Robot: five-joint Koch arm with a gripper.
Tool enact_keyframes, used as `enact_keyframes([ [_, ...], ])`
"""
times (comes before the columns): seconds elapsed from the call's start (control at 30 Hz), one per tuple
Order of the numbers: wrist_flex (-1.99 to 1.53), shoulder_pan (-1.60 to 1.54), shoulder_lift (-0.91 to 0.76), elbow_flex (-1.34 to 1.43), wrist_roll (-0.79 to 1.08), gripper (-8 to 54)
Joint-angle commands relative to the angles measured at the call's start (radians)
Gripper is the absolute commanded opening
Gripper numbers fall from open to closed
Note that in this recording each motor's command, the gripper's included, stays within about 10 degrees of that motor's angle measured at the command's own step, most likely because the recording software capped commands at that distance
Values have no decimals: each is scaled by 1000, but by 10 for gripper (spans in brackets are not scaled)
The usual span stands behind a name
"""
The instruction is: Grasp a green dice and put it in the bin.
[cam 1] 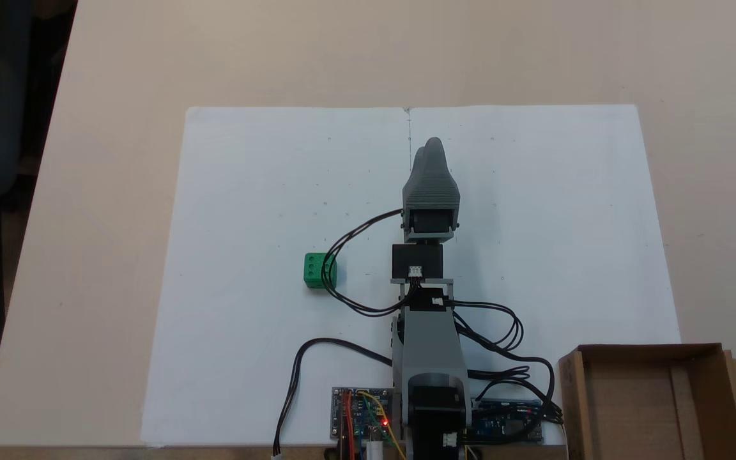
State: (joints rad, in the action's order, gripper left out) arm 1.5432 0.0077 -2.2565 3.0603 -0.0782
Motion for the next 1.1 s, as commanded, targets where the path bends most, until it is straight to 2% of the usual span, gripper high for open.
enact_keyframes([
  [0.0,-175,15,-109,71,103,431],
  [0.13,-382,15,-109,71,104,431],
  [1.07,-299,77,-112,71,110,448],
])
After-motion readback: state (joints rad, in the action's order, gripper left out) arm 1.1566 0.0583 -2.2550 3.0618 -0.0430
